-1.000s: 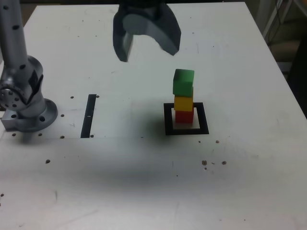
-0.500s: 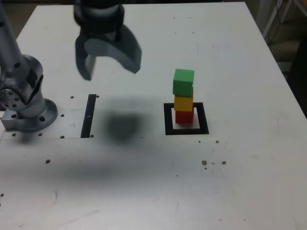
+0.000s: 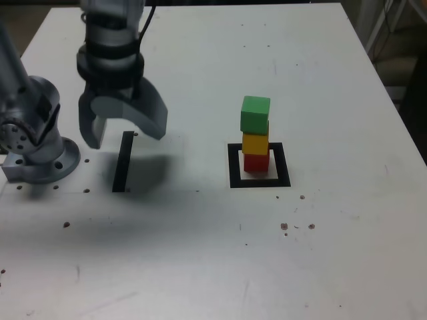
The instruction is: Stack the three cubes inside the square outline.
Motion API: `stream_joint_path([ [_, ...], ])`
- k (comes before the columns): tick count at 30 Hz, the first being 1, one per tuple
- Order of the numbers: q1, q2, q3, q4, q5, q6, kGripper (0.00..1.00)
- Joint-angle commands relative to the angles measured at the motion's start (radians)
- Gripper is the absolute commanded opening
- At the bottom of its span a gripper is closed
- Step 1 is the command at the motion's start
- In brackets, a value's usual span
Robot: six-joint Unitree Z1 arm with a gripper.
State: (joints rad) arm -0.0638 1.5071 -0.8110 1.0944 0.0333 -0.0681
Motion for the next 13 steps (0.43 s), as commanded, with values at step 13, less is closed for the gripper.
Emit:
stream_joint_path([
  [13,0.001,0.008,0.103,-0.116,-0.032,-0.002,1.00],
])
